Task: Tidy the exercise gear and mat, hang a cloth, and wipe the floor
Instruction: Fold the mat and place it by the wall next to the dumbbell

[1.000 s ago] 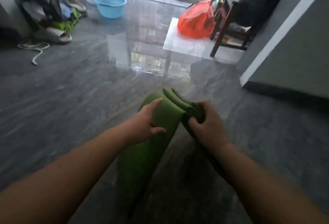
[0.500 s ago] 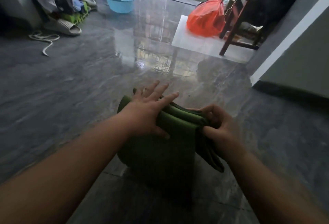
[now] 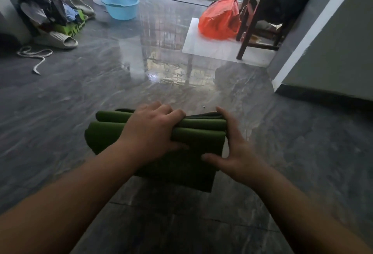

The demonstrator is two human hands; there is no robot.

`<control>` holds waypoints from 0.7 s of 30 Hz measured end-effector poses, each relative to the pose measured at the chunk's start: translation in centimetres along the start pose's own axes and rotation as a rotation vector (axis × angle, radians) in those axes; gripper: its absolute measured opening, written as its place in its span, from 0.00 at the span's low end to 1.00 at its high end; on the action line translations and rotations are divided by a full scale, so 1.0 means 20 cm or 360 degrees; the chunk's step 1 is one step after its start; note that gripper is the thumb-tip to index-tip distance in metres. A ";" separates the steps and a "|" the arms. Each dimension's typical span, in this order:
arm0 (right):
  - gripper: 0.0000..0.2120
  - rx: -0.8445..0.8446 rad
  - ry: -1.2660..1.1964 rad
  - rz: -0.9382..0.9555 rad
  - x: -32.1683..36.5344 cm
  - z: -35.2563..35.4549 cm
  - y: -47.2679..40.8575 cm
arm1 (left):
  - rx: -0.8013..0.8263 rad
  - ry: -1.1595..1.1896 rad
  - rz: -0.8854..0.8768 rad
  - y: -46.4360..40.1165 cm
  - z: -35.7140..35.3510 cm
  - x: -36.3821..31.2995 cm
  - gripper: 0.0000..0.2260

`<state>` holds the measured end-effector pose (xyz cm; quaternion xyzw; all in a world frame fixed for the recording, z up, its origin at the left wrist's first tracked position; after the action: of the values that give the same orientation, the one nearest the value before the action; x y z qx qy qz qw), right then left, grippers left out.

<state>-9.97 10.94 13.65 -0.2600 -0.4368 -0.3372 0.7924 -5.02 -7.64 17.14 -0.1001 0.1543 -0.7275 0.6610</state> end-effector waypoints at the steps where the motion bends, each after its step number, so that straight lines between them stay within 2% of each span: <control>1: 0.47 -0.0118 0.0123 0.0012 -0.04 -0.01 0.00 | 0.0021 -0.0043 0.0002 0.01 -0.01 -0.02 0.30; 5: 0.34 -0.0375 0.0135 0.0019 -0.17 -0.02 0.00 | 0.0217 -0.0077 0.0075 0.01 -0.11 -0.07 0.36; 8: 0.31 -0.0442 0.0162 0.0036 -0.25 0.00 0.00 | 0.0412 0.0025 0.0058 0.03 -0.14 0.00 0.43; 11: 0.28 -0.0516 0.0150 0.0152 -0.27 0.04 0.01 | 0.0576 0.0070 0.0220 0.09 -0.13 0.21 0.48; 14: 0.28 -0.0512 0.0070 0.0189 -0.28 0.06 -0.01 | 0.0695 0.0186 0.0291 0.14 -0.14 0.40 0.48; 17: 0.28 -0.0438 -0.0057 0.0134 -0.30 0.04 -0.05 | 0.0814 0.0687 0.0454 0.17 -0.17 0.52 0.42; 19: 0.29 -0.0396 -0.0116 0.0120 -0.31 0.05 -0.07 | 0.0784 0.0896 0.0499 0.18 -0.19 0.56 0.40; 21: 0.28 -0.0410 -0.0134 0.0097 -0.33 0.09 -0.07 | 0.0650 0.0960 0.0516 0.19 -0.18 0.59 0.41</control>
<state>-14.56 13.26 9.03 -0.3868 -0.4146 -0.3550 0.7433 -4.03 -19.33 11.69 0.2771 0.2074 -0.6262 0.6986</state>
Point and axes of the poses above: each hand's wrist, its own y-axis away from the middle knuckle, its own z-axis out of the back of the hand, x = y × z, the point moved 7 cm from there along -y, towards the middle knuckle, and after that the axes turned 6 degrees about -x, right-handed, at the moved point
